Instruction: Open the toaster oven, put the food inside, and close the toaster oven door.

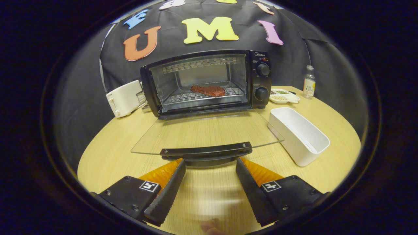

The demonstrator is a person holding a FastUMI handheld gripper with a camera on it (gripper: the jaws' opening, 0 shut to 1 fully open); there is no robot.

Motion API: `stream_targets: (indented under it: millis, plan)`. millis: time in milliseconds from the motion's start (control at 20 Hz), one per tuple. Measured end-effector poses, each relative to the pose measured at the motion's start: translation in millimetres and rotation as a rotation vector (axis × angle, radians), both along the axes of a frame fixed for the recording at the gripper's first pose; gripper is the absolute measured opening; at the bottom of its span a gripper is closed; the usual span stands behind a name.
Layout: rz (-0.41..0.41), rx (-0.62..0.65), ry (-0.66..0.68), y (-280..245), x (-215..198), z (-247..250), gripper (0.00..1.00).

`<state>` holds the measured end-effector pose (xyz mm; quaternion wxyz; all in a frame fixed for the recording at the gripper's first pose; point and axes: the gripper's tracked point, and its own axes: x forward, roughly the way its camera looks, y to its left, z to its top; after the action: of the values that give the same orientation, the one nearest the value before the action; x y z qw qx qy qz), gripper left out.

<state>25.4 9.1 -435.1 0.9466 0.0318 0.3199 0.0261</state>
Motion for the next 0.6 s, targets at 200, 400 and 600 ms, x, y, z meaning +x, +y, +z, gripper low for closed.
stream_targets:
  millis: [200,400,600]
  plan:
    - [-0.003,0.000,-0.004,-0.2,1.4,-1.6,0.99]
    - [-0.008,-0.011,-0.016,-0.1,2.7,-0.5,0.99]
    - [-0.004,-0.027,-0.038,1.0,4.3,4.8,0.99]
